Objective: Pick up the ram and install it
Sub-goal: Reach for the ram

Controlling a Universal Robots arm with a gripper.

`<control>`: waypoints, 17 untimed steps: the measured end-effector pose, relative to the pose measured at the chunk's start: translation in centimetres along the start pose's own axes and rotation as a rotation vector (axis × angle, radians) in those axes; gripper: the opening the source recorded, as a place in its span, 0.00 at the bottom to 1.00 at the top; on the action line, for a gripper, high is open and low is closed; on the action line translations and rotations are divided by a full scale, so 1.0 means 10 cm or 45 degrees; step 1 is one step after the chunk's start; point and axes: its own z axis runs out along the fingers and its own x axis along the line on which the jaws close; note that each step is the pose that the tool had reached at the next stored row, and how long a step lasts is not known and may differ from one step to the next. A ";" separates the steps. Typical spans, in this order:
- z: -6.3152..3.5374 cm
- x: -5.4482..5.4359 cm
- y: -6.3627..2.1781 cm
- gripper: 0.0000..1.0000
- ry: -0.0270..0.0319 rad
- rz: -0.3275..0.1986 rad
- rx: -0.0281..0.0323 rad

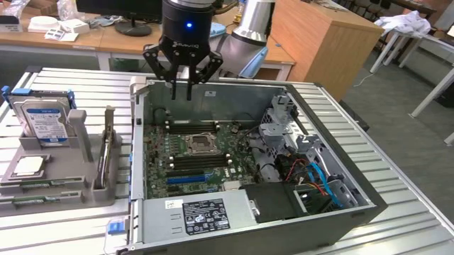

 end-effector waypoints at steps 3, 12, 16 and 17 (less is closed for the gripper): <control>0.000 0.10 -0.009 0.35 0.0001 0.000 0.0001; 0.004 0.37 -0.030 0.35 0.0012 -0.002 0.0003; 0.007 0.51 -0.041 0.35 0.0014 -0.003 0.0004; 0.008 0.55 -0.043 0.35 0.0014 -0.003 0.0005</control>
